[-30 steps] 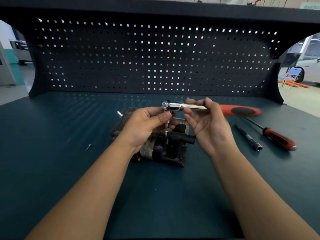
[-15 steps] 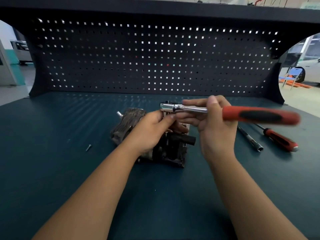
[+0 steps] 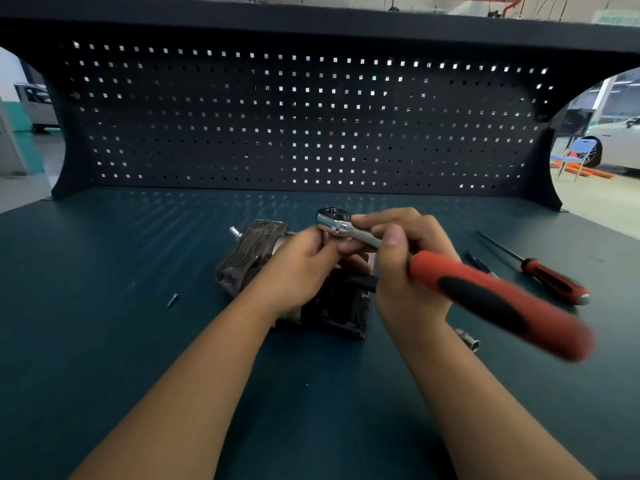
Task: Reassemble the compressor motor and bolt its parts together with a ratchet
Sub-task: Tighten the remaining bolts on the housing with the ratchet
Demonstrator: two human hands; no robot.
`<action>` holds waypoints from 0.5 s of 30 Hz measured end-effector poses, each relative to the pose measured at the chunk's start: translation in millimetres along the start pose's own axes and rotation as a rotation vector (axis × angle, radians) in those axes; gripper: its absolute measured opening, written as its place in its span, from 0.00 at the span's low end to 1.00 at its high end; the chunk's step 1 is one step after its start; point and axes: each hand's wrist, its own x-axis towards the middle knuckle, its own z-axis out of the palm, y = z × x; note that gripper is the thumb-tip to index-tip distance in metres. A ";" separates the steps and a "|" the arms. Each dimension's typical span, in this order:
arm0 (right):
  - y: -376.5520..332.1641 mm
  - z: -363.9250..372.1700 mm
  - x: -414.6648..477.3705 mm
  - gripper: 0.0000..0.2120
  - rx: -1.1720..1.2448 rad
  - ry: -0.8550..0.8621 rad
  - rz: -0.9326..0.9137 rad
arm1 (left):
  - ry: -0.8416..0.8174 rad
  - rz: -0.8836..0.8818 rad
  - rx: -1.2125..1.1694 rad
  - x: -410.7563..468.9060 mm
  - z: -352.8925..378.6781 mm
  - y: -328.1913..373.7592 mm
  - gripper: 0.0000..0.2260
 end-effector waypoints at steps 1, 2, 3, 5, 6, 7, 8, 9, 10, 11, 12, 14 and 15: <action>-0.2 -0.1 0.1 0.16 -0.047 -0.001 -0.008 | 0.030 0.000 0.030 0.4 1.4 -0.6 0.08; -0.2 -0.5 1.5 0.15 -0.061 0.019 0.020 | 0.045 -0.001 0.035 0.7 2.3 -1.1 0.07; -0.4 -1.6 3.8 0.13 -0.010 0.056 0.111 | 0.037 -0.008 0.008 0.6 2.6 -0.9 0.08; 0.7 -6.5 12.4 0.11 0.253 0.132 0.442 | -0.021 -0.027 -0.069 -0.7 3.2 0.7 0.11; 2.3 -10.1 17.7 0.13 0.384 0.163 0.620 | -0.039 -0.034 -0.091 -1.0 2.8 0.3 0.11; 4.3 -14.3 22.5 0.15 0.502 0.197 0.785 | -0.052 -0.044 -0.100 -0.9 2.2 -0.1 0.12; 6.4 -18.5 25.5 0.15 0.613 0.239 0.916 | -0.062 -0.054 -0.096 -0.9 1.7 -0.6 0.12; 8.5 -21.7 27.2 0.14 0.712 0.276 1.002 | -0.081 -0.058 -0.096 -0.7 1.7 -0.9 0.14; 11.0 -23.8 27.3 0.14 0.771 0.297 1.031 | -0.093 -0.057 -0.101 -0.1 1.6 -1.7 0.15; 11.2 -23.4 27.0 0.14 0.766 0.285 1.010 | -0.089 -0.064 -0.118 0.5 1.4 -2.0 0.15; 9.5 -20.6 25.9 0.13 0.710 0.254 0.945 | -0.072 -0.075 -0.137 0.7 0.7 -2.1 0.14; 6.0 -12.8 21.5 0.11 0.556 0.205 0.727 | -0.047 -0.076 -0.133 0.2 -0.5 -3.1 0.11; 4.8 -9.2 17.6 0.09 0.487 0.204 0.625 | -0.039 -0.070 -0.104 0.2 -0.7 -3.9 0.11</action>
